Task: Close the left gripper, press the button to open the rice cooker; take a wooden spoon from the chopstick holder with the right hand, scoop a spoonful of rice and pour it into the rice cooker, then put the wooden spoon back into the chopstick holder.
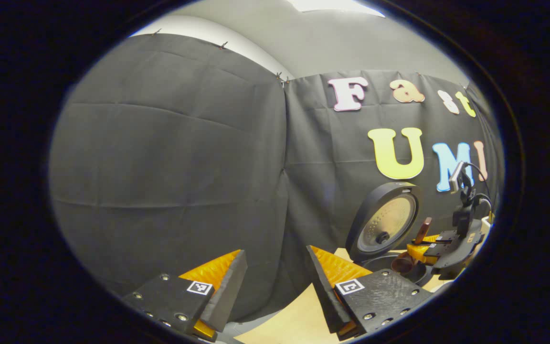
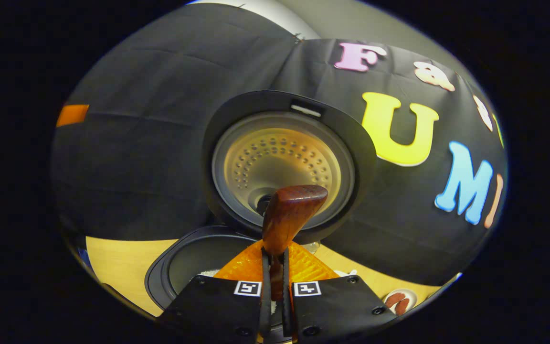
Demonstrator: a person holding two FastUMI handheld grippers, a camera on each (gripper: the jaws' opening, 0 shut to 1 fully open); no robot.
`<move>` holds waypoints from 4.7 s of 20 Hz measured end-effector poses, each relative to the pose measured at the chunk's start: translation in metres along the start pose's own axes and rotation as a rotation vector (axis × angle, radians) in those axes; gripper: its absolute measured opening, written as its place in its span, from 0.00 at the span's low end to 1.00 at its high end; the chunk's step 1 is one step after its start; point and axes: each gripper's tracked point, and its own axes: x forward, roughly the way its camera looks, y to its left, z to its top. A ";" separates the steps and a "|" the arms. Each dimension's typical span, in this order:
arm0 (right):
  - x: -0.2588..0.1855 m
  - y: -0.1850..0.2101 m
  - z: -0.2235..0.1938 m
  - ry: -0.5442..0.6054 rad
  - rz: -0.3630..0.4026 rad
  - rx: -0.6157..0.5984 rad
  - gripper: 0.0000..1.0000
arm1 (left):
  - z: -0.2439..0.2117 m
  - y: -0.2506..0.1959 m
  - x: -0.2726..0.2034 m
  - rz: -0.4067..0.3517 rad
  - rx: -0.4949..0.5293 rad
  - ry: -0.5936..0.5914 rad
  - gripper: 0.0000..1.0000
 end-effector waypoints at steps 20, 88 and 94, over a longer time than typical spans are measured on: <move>-0.090 -0.093 0.024 -0.045 -0.065 0.654 0.11 | 0.032 -0.093 0.008 -0.182 -0.031 -0.061 0.77; -0.449 -0.282 -0.253 0.305 -0.766 0.753 0.98 | 0.099 -0.284 -0.065 -0.457 -0.010 -0.143 0.77; -0.475 -0.305 -0.189 0.197 -0.850 0.631 0.98 | 0.126 -0.289 -0.026 -0.453 -0.014 -0.158 0.77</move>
